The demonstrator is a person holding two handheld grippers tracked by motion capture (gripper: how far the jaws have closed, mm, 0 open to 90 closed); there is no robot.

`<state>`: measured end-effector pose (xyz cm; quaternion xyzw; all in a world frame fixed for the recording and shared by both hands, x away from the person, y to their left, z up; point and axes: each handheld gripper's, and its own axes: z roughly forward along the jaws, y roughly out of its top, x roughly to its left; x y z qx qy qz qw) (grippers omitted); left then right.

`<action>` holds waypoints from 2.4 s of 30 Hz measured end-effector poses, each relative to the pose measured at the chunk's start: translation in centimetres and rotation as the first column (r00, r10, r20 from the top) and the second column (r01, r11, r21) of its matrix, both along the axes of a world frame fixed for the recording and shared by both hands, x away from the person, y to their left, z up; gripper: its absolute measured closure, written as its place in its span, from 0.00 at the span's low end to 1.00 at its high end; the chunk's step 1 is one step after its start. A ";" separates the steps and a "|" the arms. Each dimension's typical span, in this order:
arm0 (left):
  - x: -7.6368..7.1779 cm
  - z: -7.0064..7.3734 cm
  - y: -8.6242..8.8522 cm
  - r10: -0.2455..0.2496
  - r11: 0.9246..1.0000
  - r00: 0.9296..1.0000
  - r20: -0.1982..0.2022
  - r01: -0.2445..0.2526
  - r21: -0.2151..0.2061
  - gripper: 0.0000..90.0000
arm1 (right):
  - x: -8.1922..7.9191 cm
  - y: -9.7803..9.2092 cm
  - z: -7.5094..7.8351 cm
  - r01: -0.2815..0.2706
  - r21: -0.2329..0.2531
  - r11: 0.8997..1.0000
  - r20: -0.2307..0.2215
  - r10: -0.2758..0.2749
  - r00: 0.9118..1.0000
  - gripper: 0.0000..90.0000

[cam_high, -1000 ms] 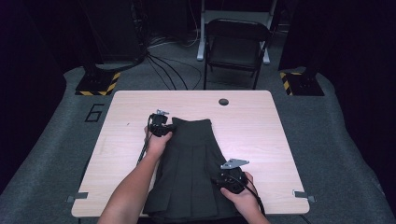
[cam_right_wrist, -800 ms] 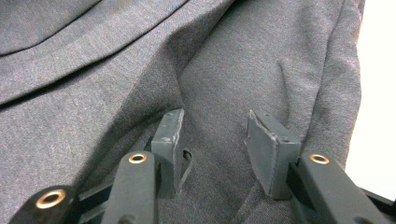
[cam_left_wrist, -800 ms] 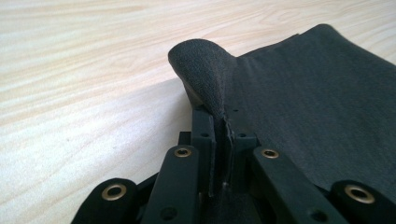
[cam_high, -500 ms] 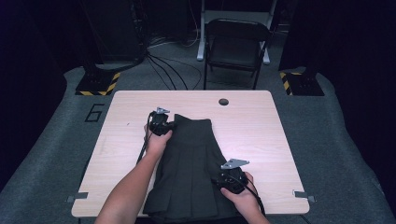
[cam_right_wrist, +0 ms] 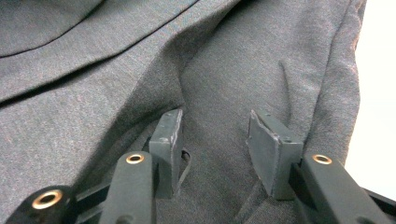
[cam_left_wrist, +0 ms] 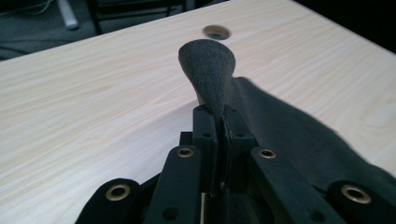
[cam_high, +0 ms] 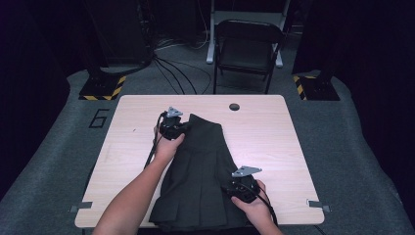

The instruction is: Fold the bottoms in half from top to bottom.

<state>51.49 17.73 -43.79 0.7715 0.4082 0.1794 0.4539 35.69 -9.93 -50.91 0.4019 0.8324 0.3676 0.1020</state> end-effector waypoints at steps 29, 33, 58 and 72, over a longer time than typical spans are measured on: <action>-4.6 2.9 -2.2 -0.188 0.982 0.977 0.099 0.188 0.008 0.95 | -0.5 0.5 2.4 -0.054 0.059 0.997 0.036 0.052 0.998 0.56; -5.0 3.1 -2.4 -0.206 0.978 0.973 0.108 0.206 0.009 0.95 | -0.8 0.6 1.9 -0.049 0.015 0.999 0.025 0.048 0.999 0.56; -8.6 1.2 -2.0 -0.327 0.942 0.941 0.085 0.332 -0.053 0.95 | -0.9 0.2 -0.1 -0.031 -0.044 0.999 -0.026 0.030 0.999 0.51; -11.3 -1.7 -2.5 -0.427 0.901 0.903 0.045 0.429 -0.070 0.95 | -0.9 -0.1 0.0 -0.019 -0.021 1.000 -0.038 0.019 0.999 0.50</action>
